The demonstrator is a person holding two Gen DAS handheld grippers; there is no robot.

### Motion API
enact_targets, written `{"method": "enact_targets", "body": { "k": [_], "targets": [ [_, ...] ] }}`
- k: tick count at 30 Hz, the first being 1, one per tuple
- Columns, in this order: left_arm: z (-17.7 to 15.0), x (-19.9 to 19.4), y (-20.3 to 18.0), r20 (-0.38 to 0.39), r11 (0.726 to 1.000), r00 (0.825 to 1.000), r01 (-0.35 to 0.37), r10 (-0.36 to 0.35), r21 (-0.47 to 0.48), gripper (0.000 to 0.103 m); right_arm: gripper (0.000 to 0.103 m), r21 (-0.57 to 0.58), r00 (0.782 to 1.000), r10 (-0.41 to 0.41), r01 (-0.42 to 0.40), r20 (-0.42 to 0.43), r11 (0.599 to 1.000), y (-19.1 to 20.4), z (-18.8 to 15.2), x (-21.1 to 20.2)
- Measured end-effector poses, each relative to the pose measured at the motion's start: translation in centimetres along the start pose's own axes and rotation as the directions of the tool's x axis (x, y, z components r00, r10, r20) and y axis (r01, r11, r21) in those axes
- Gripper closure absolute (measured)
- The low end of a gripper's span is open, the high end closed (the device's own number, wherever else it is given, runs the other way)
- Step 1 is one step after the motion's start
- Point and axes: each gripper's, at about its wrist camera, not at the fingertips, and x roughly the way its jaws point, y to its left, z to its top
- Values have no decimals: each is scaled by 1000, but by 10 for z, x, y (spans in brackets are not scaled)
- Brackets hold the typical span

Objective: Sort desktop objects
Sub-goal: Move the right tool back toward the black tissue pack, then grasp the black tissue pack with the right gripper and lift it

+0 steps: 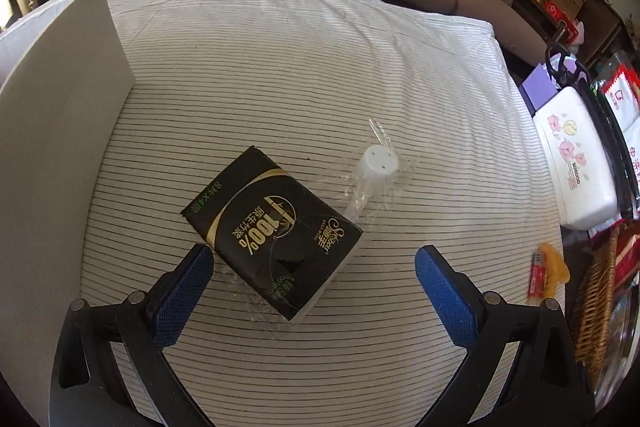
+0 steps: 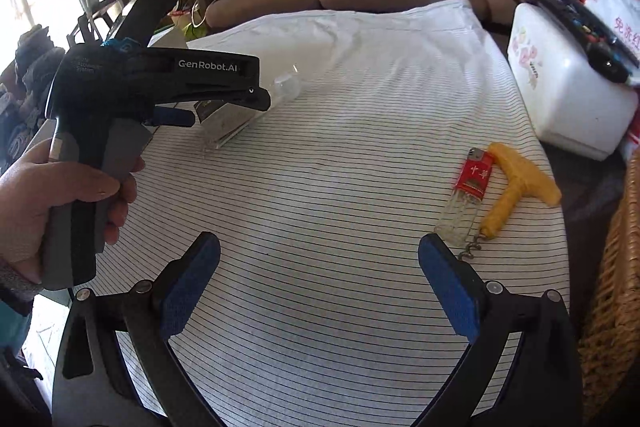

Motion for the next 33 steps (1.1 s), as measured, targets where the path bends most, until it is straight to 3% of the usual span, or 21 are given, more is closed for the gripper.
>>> {"method": "enact_targets", "body": {
  "k": [1,5,7,11,14,16,18,19,21,26,33],
  "targets": [
    [-1,1,-1,-1,1000,1000,-11,11,13,9,3,-3,1000,0,0,0,1000,1,0,0],
    [-5,-1,3,21,998,999,-25,24,61,52,3,-16,1000,11,-11,-9,1000,7,-1,2],
    [-8,-5,10,17,999,1000,2,-2,48,63,3,-21,1000,12,-13,-12,1000,9,-3,3],
    [-24,-15,19,4,998,998,56,-56,18,76,3,-15,1000,24,-24,-14,1000,11,-3,3],
    [-43,-24,24,3,996,996,92,-92,13,76,3,11,998,57,-57,-8,998,10,-1,1],
    [-52,-30,31,15,997,997,74,-74,-8,75,3,35,996,87,-87,1,996,8,2,-1],
    [-56,-36,39,40,996,996,81,-79,-46,58,3,77,992,124,-125,14,989,4,9,-2],
    [-58,-39,42,52,995,996,78,-75,-59,42,3,102,989,148,-149,23,984,2,13,-2],
    [-61,-43,46,62,992,993,103,-98,-79,36,3,127,984,175,-180,44,975,-1,26,0],
    [-88,-56,50,90,976,980,187,-178,-111,24,4,-28,983,168,-166,70,986,21,76,21],
    [-132,-65,38,85,976,974,215,-210,-44,24,4,-215,987,161,-156,8,964,63,124,79]
  ]
}}
